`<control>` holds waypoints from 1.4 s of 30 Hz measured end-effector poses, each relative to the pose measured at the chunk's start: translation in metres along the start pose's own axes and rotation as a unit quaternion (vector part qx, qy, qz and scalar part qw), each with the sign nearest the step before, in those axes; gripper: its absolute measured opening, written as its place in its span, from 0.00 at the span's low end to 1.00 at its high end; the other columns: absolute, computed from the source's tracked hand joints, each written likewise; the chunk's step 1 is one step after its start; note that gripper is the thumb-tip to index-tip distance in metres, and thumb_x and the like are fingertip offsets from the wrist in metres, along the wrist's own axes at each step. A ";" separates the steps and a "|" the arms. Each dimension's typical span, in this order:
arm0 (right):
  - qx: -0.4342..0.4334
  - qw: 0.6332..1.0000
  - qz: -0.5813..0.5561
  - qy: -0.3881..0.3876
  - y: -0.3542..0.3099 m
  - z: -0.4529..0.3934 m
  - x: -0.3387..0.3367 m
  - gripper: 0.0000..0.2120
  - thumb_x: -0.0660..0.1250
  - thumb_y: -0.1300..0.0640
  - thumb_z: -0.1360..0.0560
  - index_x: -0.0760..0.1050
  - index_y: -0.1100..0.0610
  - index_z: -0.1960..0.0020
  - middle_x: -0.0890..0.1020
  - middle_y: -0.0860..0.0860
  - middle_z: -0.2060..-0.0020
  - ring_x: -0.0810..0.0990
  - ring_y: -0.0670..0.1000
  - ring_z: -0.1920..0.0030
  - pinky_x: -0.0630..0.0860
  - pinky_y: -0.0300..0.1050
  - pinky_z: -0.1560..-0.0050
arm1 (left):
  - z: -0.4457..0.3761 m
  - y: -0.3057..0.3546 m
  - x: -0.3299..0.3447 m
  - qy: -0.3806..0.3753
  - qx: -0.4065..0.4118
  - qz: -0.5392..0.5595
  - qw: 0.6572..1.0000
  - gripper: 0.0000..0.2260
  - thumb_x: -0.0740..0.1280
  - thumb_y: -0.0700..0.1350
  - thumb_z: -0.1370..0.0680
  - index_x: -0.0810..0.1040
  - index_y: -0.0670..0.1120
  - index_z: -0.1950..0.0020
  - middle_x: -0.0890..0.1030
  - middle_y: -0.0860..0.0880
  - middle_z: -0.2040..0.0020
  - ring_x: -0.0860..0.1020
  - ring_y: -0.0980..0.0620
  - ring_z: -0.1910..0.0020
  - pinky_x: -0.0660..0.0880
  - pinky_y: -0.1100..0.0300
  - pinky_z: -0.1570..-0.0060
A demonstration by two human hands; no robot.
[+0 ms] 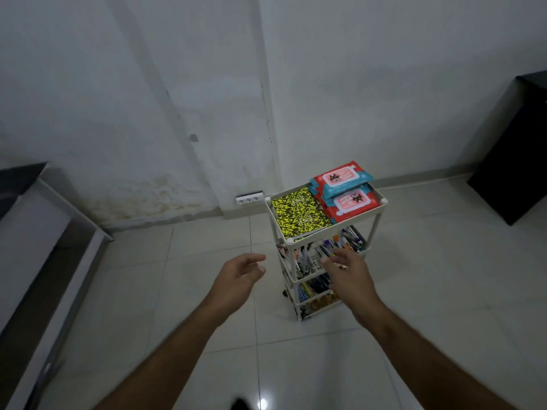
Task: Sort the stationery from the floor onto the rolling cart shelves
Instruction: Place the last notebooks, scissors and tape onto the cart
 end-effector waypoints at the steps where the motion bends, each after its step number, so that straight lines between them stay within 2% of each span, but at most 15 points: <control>1: 0.011 1.000 -0.002 -0.002 0.000 -0.005 0.007 0.20 0.71 0.51 0.23 0.72 0.52 0.33 0.78 0.48 0.41 0.80 0.48 0.46 0.83 0.54 0.50 | -0.008 0.003 -0.004 -0.001 0.002 0.006 1.000 0.09 0.69 0.41 0.20 0.82 0.52 0.43 0.84 0.53 0.47 0.80 0.60 0.47 0.73 0.66 0.49; 5: 0.064 0.997 -0.030 0.033 0.008 -0.033 0.034 0.25 0.71 0.51 0.22 0.67 0.55 0.29 0.77 0.51 0.39 0.80 0.49 0.48 0.81 0.46 0.63 | -0.065 0.002 -0.016 -0.017 0.002 0.014 1.000 0.07 0.69 0.41 0.20 0.82 0.49 0.44 0.83 0.54 0.52 0.79 0.59 0.54 0.73 0.69 0.57; 9: 0.123 0.985 -0.083 0.092 0.012 -0.065 0.059 0.24 0.70 0.50 0.21 0.67 0.56 0.30 0.78 0.54 0.40 0.80 0.50 0.48 0.82 0.49 0.62 | -0.148 0.005 -0.024 -0.048 0.034 -0.019 0.998 0.05 0.70 0.41 0.20 0.82 0.47 0.45 0.80 0.55 0.59 0.75 0.67 0.67 0.70 0.72 0.64; 11: 0.142 0.976 -0.099 0.128 0.012 -0.078 0.072 0.23 0.70 0.46 0.22 0.70 0.56 0.32 0.79 0.53 0.44 0.81 0.49 0.51 0.84 0.55 0.58 | -0.188 0.011 -0.025 -0.077 0.063 -0.049 0.994 0.03 0.70 0.43 0.20 0.81 0.49 0.47 0.82 0.54 0.54 0.78 0.66 0.60 0.73 0.69 0.58; 14: 0.147 0.966 -0.106 0.184 0.013 -0.088 0.089 0.18 0.68 0.45 0.21 0.75 0.57 0.39 0.80 0.54 0.50 0.80 0.48 0.56 0.84 0.62 0.56 | -0.237 0.009 -0.021 -0.126 0.101 -0.103 0.981 0.04 0.71 0.47 0.21 0.80 0.53 0.46 0.81 0.52 0.44 0.78 0.55 0.46 0.75 0.59 0.47; 16: 0.154 0.955 -0.126 0.221 0.014 -0.093 0.098 0.10 0.65 0.46 0.19 0.74 0.53 0.46 0.79 0.54 0.53 0.79 0.49 0.57 0.81 0.64 0.54 | -0.263 0.008 -0.015 -0.149 0.131 -0.138 0.970 0.07 0.71 0.48 0.22 0.78 0.54 0.45 0.79 0.52 0.43 0.76 0.55 0.44 0.73 0.59 0.47; 19: 0.180 0.940 -0.139 0.255 0.014 -0.098 0.106 0.08 0.61 0.44 0.18 0.73 0.48 0.50 0.79 0.54 0.51 0.80 0.52 0.53 0.82 0.64 0.52 | -0.288 0.007 0.002 -0.172 0.184 -0.183 0.950 0.11 0.72 0.49 0.22 0.78 0.51 0.41 0.76 0.49 0.44 0.75 0.52 0.45 0.72 0.58 0.46; 21: 0.196 0.930 -0.154 0.270 0.015 -0.101 0.112 0.09 0.59 0.44 0.17 0.72 0.47 0.50 0.79 0.52 0.49 0.81 0.53 0.51 0.83 0.61 0.52 | -0.299 0.005 0.013 -0.165 0.230 -0.243 0.928 0.16 0.70 0.54 0.23 0.78 0.49 0.39 0.77 0.48 0.44 0.73 0.48 0.43 0.70 0.56 0.42; 24: 0.221 0.911 -0.184 0.296 0.019 -0.105 0.124 0.13 0.56 0.45 0.15 0.70 0.51 0.39 0.76 0.44 0.50 0.79 0.47 0.52 0.84 0.58 0.55 | -0.313 0.006 0.022 -0.137 0.260 -0.304 0.906 0.21 0.65 0.61 0.24 0.77 0.49 0.39 0.77 0.47 0.44 0.72 0.46 0.42 0.65 0.57 0.44; 28: 0.231 0.880 -0.263 0.321 0.026 -0.113 0.135 0.16 0.53 0.44 0.15 0.69 0.51 0.33 0.78 0.46 0.44 0.82 0.49 0.49 0.85 0.55 0.60 | -0.334 0.004 0.038 -0.142 0.228 -0.338 0.902 0.23 0.62 0.63 0.22 0.76 0.47 0.38 0.77 0.46 0.43 0.73 0.45 0.42 0.62 0.57 0.45; 31: 0.223 0.864 -0.264 0.367 0.028 -0.119 0.143 0.15 0.51 0.42 0.16 0.71 0.47 0.36 0.80 0.44 0.48 0.83 0.51 0.50 0.85 0.58 0.57 | -0.340 0.003 0.046 -0.201 0.167 -0.298 0.918 0.23 0.58 0.64 0.20 0.77 0.47 0.42 0.79 0.46 0.49 0.78 0.45 0.48 0.69 0.56 0.51; 34: 0.216 0.847 -0.238 0.423 0.022 -0.120 0.146 0.16 0.49 0.42 0.15 0.71 0.47 0.38 0.78 0.42 0.52 0.80 0.47 0.52 0.80 0.42 0.62 | -0.343 0.004 0.049 -0.232 0.120 -0.278 0.924 0.21 0.55 0.61 0.16 0.78 0.46 0.50 0.80 0.48 0.56 0.79 0.45 0.54 0.70 0.55 0.58; 36: 0.214 0.840 -0.225 0.446 0.017 -0.121 0.147 0.17 0.49 0.42 0.15 0.71 0.50 0.39 0.76 0.43 0.55 0.76 0.43 0.54 0.71 0.40 0.61 | -0.348 0.003 0.048 -0.247 0.104 -0.280 0.922 0.27 0.53 0.64 0.17 0.77 0.44 0.56 0.80 0.47 0.62 0.80 0.43 0.58 0.72 0.53 0.60; 39: 0.215 0.836 -0.215 0.457 0.015 -0.125 0.147 0.17 0.49 0.40 0.16 0.70 0.50 0.46 0.75 0.47 0.60 0.74 0.45 0.59 0.69 0.44 0.60 | -0.354 -0.006 0.050 -0.277 0.031 -0.254 0.926 0.33 0.53 0.70 0.21 0.79 0.42 0.52 0.82 0.42 0.60 0.82 0.42 0.60 0.82 0.46 0.61; 42: 0.218 0.838 -0.195 0.460 0.016 -0.129 0.144 0.21 0.48 0.39 0.16 0.72 0.53 0.47 0.75 0.49 0.61 0.74 0.47 0.61 0.69 0.41 0.61 | -0.356 -0.008 0.050 -0.285 0.003 -0.225 0.932 0.35 0.54 0.74 0.24 0.81 0.44 0.50 0.84 0.39 0.56 0.85 0.40 0.59 0.83 0.39 0.60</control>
Point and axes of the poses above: each hand's wrist, its own z-axis away from the middle knuckle, its own x-axis out of the palm, y = z × x, the point moved 5 cm from there along -z, towards the middle knuckle
